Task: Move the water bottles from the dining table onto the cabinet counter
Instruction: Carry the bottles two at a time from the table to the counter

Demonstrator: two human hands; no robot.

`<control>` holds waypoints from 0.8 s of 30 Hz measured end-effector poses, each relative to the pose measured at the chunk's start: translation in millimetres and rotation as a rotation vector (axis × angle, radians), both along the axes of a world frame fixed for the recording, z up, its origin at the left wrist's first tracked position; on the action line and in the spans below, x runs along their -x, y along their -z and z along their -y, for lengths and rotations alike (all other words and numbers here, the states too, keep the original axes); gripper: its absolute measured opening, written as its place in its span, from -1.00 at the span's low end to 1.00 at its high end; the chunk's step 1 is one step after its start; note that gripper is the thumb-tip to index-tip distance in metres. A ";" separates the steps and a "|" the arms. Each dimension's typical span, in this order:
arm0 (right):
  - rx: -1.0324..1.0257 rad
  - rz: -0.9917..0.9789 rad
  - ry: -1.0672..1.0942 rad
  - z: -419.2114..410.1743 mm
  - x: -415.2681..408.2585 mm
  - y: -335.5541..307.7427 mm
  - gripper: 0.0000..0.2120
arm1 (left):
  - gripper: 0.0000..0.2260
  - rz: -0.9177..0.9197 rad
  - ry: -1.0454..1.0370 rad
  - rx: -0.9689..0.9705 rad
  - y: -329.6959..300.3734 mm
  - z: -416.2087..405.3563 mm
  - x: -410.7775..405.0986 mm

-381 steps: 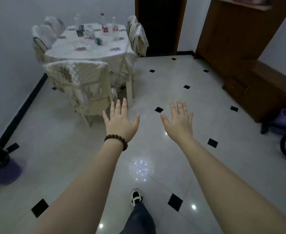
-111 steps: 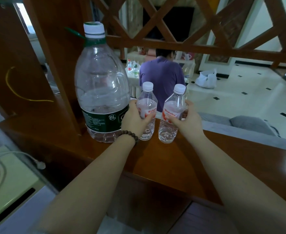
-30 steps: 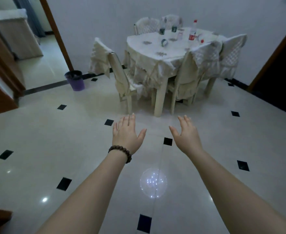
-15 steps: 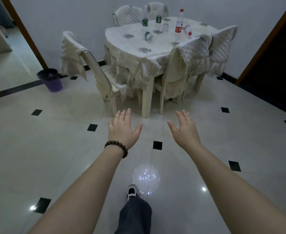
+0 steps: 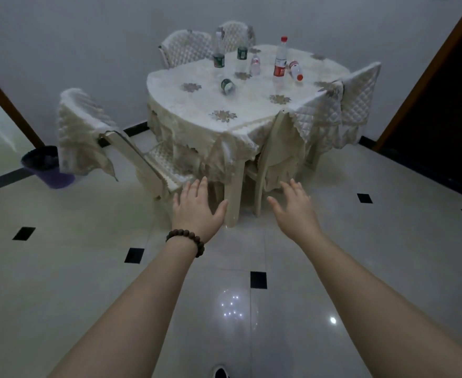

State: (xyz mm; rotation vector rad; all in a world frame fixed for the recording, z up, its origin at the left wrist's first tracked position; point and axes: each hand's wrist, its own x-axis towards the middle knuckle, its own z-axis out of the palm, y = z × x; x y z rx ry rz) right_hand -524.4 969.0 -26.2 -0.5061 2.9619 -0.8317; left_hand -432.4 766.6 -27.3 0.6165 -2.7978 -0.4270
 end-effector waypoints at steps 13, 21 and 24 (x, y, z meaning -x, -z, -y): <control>0.024 -0.014 0.058 58.5 194.6 11.3 -0.44 | -0.33 0.016 0.056 0.009 9.1 61.3 207.5; 0.058 -0.022 0.046 87.6 371.0 5.1 -0.44 | -0.33 0.038 0.063 0.014 9.4 79.9 385.0; 0.067 -0.023 0.018 101.7 428.4 -3.4 -0.45 | -0.34 0.043 0.053 0.003 5.6 91.1 438.7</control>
